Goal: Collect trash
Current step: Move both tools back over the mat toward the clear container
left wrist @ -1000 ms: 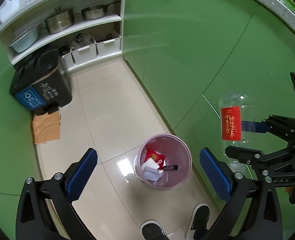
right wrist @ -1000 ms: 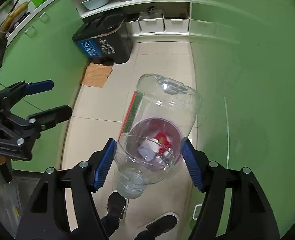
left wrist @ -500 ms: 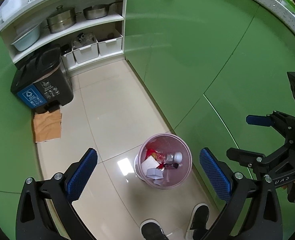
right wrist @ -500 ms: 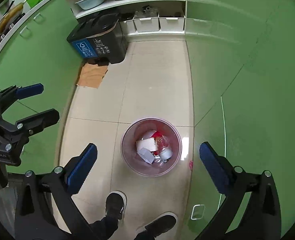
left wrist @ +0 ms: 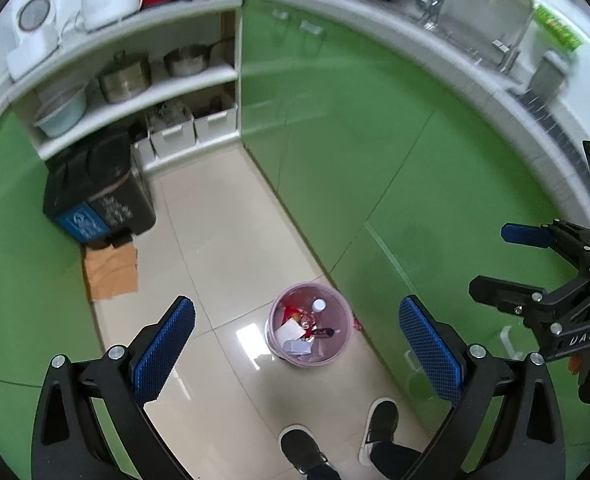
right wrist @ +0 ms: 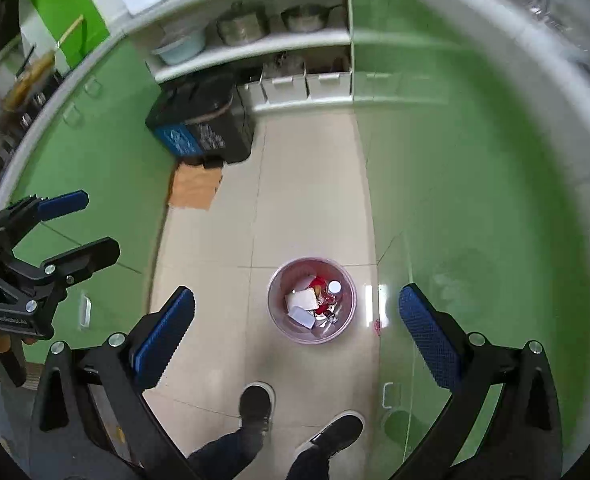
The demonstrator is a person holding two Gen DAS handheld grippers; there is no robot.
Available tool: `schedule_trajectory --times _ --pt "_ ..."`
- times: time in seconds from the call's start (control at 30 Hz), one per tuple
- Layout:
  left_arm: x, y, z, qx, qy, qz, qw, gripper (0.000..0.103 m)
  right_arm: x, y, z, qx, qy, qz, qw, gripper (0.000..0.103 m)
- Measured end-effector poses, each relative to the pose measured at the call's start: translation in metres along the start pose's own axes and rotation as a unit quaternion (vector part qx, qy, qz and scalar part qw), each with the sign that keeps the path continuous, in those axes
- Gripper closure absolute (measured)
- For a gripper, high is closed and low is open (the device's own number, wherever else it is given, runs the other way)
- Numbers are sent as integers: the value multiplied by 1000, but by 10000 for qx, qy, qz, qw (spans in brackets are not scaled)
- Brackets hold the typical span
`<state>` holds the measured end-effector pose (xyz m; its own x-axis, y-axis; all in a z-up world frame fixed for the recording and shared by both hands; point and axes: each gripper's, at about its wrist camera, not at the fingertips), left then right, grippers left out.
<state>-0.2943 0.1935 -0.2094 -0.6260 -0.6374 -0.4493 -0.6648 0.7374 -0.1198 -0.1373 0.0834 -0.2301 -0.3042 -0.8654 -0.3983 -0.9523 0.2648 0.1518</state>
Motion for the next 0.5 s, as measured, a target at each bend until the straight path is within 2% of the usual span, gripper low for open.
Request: schedule_trajectory --times 0.13,0.27,0.5 --pt "-28 -31 -57 127 -167 239 9995 5 -8 -16 -75 171 -266 299 9991 3" --pt "-49 -64 -93 304 -316 504 9978 5 -6 -45 -139 444 -515 617 9958 3" --pt "-87 -151 -127 756 -509 1257 9879 5 29 -122 -231 993 -922 1455 9800 3"
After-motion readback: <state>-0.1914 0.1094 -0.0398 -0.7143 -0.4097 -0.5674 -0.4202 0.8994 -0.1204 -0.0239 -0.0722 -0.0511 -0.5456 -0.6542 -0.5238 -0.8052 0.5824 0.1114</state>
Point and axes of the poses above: each gripper's, at about its wrist camera, not at the fingertips, and z roughly the way its jaws point, y to its left, x to its underside, and after that the axes turned 3 degrees about y, right-handed
